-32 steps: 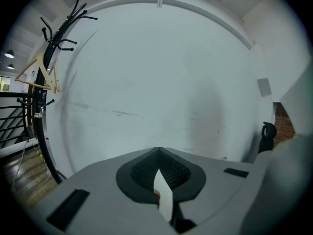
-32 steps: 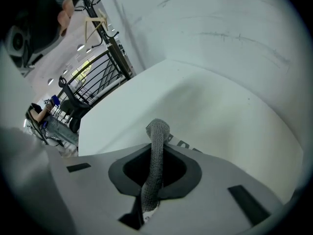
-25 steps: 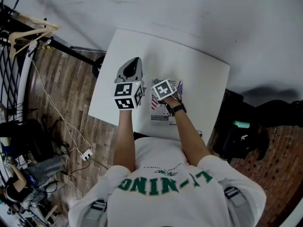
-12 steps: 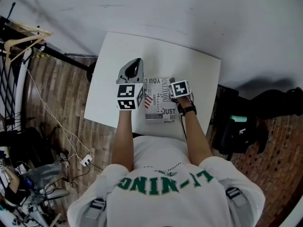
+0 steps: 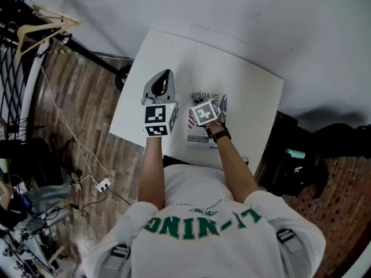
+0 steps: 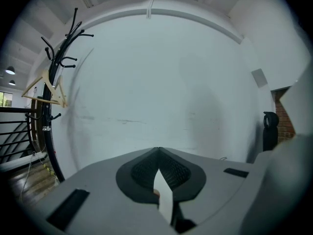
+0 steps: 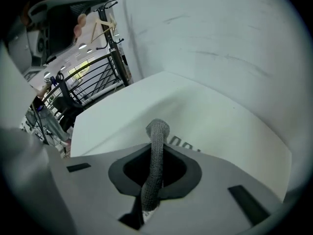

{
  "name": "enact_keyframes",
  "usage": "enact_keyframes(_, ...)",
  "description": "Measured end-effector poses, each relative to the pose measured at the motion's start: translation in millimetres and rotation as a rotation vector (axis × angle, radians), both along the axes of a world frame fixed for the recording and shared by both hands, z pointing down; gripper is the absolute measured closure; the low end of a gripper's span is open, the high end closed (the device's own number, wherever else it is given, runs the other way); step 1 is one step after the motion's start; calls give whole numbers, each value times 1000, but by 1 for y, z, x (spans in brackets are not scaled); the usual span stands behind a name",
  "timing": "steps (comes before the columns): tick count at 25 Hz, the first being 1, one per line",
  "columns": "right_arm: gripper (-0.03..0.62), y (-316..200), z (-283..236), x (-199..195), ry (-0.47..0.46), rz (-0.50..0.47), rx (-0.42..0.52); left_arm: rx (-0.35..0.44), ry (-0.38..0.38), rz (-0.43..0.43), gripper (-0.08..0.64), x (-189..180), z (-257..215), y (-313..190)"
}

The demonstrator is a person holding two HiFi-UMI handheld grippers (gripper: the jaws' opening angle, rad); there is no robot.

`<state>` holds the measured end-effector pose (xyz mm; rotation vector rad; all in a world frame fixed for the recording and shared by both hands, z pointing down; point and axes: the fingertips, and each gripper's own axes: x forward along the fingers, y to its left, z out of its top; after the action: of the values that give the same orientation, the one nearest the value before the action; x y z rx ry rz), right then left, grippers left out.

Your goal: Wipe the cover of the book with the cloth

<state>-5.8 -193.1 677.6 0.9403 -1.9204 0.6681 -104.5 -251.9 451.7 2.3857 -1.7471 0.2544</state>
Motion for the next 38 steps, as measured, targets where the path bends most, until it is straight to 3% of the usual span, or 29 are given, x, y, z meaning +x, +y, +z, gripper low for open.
enact_keyframes(3,557,3,7,-18,2,-20,-20,7,-6,-8,554,-11,-4,3)
enact_keyframes(7,557,6,13,-9,31,3,-36,16,-8,-9,554,-19,-5,4)
enact_keyframes(12,557,10,15,44,65,102,-31,23,1,30,554,-2,-2,2)
enact_keyframes(18,557,17,16,123,84,272,-33,54,6,162,554,57,-10,3)
enact_keyframes(23,557,19,17,137,77,314,-42,64,-5,211,554,78,-13,7)
enact_keyframes(26,557,19,12,123,80,281,-48,58,-8,179,554,65,-12,10)
enact_keyframes(30,558,12,8,62,17,154,-3,44,-9,102,554,34,-8,14)
enact_keyframes(34,558,21,9,-1,-7,14,-19,34,-11,36,554,4,-3,20)
enact_keyframes(38,557,30,13,-28,-5,-36,-33,26,-9,-10,554,-18,-1,28)
